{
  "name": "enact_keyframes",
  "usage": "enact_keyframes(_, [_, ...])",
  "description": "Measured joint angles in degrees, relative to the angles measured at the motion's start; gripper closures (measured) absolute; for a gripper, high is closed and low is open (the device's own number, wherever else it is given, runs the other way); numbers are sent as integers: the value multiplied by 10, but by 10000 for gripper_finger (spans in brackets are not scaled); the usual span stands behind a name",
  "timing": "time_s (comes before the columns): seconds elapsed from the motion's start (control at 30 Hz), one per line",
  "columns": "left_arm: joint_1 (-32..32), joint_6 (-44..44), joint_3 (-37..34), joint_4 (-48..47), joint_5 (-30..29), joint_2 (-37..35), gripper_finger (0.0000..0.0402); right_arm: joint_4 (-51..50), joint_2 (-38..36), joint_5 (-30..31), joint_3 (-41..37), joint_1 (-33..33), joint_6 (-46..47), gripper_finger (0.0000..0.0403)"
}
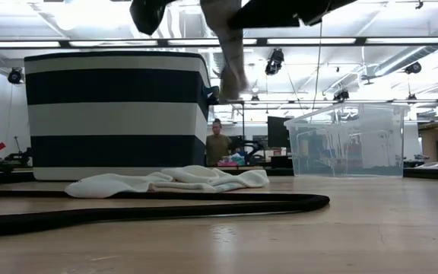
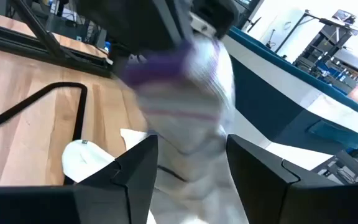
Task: Pick & Place Cloths
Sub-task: Put the gray sock into the transparent bin
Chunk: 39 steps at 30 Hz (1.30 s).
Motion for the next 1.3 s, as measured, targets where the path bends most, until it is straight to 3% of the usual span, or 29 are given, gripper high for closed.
enact_keyframes(0.33, [0,20,0,42,20,26,391,-2,-1,-2,-5,-6,2,256])
enact_keyframes(0.6, [0,26,0,44,19,27,390,-12,-2,-4,-5,-6,1,382])
enact_keyframes(0.77, [0,25,0,43,18,27,387,-36,-3,-2,-5,-6,4,392])
enact_keyframes(0.9, [0,25,0,38,-12,27,370,-54,-6,46,-5,-6,6,393])
enact_keyframes(1.13, [0,25,0,38,-16,28,308,-114,-14,81,-5,-10,35,394])
enact_keyframes(1.3, [3,13,0,38,-15,28,257,-149,-14,169,-5,-10,18,394])
